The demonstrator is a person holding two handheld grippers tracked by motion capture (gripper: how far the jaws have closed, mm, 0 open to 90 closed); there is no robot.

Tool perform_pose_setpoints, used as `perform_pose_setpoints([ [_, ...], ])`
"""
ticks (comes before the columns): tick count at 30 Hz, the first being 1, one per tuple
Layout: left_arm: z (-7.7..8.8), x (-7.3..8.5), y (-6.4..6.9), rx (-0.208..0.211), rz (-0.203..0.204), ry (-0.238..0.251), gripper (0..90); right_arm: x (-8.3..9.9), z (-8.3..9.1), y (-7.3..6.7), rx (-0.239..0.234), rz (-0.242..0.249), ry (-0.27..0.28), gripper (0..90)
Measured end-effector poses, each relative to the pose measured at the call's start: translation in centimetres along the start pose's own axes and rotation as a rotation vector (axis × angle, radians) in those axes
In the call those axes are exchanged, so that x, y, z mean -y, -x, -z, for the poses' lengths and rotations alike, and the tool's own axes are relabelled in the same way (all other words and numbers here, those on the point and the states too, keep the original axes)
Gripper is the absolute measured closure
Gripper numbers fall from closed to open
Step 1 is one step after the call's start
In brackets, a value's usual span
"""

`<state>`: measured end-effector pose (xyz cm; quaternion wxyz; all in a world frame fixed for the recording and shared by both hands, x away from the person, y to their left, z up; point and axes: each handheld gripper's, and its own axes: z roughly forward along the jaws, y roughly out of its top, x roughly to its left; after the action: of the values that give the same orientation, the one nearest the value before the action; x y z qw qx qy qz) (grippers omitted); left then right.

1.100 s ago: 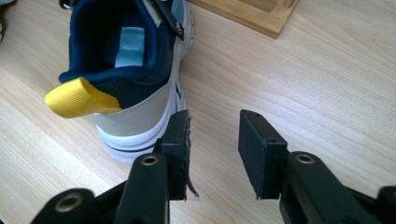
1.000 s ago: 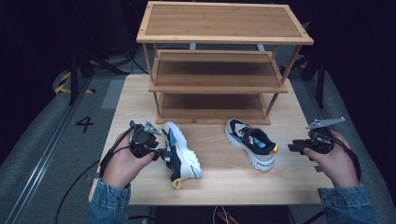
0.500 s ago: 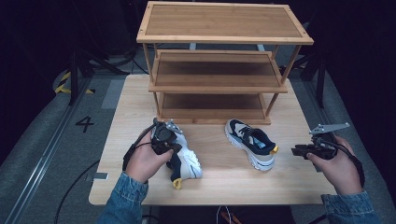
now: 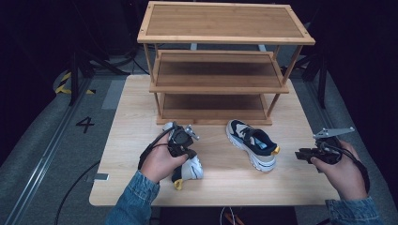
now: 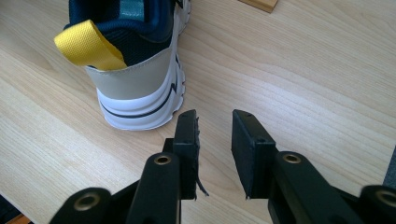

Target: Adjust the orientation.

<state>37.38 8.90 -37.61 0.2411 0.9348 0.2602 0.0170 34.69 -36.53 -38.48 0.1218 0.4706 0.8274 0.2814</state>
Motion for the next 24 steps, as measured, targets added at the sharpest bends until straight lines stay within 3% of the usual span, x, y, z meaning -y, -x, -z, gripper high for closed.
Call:
perform_pose_setpoints([
  [9, -0.4, -0.8, 0.2, -0.010, -0.007, 0.003, 89.8, 0.4, 0.1, -0.2, 0.007, -0.002, -0.002, 71.5],
  [15, -1.1, -2.2, 0.5, -0.030, -0.024, 0.022, 89.8, 1.2, 0.6, -0.1, 0.021, -0.012, -0.002, 71.0],
  [21, -2.4, -4.6, 1.2, -0.082, -0.067, -0.021, 89.6, 2.5, 1.4, 0.2, 0.042, -0.038, -0.001, 70.3],
  [22, -2.5, -4.9, 1.3, -0.087, -0.069, -0.029, 88.2, 2.7, 1.5, 0.2, 0.045, -0.044, -0.003, 70.2],
  [24, -2.6, -5.5, 1.7, -0.079, -0.076, 0.009, 79.6, 3.1, 1.9, 0.3, 0.055, -0.047, 0.002, 69.9],
])
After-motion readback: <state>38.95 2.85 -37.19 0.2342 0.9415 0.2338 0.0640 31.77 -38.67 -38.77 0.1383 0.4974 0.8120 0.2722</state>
